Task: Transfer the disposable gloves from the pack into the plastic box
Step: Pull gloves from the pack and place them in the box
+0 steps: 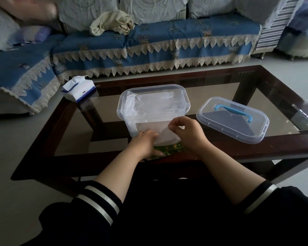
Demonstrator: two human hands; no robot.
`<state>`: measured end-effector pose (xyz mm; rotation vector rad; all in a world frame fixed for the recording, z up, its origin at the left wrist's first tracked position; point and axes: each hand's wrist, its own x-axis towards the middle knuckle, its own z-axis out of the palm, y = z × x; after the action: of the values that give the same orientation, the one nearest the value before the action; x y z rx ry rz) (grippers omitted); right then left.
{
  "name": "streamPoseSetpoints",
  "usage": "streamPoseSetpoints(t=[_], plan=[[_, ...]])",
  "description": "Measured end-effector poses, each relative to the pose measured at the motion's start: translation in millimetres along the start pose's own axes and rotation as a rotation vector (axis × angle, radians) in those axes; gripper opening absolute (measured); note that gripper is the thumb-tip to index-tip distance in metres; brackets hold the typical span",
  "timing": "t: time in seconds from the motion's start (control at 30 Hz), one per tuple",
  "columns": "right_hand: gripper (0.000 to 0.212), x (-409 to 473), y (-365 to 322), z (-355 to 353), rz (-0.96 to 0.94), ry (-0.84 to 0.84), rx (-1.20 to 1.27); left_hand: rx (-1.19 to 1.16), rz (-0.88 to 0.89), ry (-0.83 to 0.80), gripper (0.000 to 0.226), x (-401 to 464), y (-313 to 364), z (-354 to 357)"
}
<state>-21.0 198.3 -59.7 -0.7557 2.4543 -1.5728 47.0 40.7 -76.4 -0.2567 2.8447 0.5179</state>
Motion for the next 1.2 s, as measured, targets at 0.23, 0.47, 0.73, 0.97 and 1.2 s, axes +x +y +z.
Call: streamPoseSetpoints(t=[0.23, 0.47, 0.73, 0.97, 1.2], plan=[[0.008, -1.8, -4.7, -2.8, -0.057, 0.118, 0.149, -0.049, -0.057, 0.022, 0.069, 3.8, -2.8, 0.4], [0.034, -0.1, 6.3, -12.5, 0.073, -0.202, -0.01, -0.058, -0.009, 0.043, 0.064, 2.9, -8.6, 9.8], [0.019, -1.0, 4.1, -10.9, 0.032, -0.038, 0.06, -0.01, -0.025, -0.009, 0.081, 3.7, -9.5, 12.8], [0.019, -0.7, 3.3, -17.5, 0.101, -0.013, 0.196, -0.226, 0.01, 0.074, 0.085, -11.4, -1.1, -4.9], [0.044, -4.4, 3.4, -18.2, 0.064, -0.177, -0.077, -0.411, 0.134, 0.519, 0.05, -16.5, 34.0, -15.3]])
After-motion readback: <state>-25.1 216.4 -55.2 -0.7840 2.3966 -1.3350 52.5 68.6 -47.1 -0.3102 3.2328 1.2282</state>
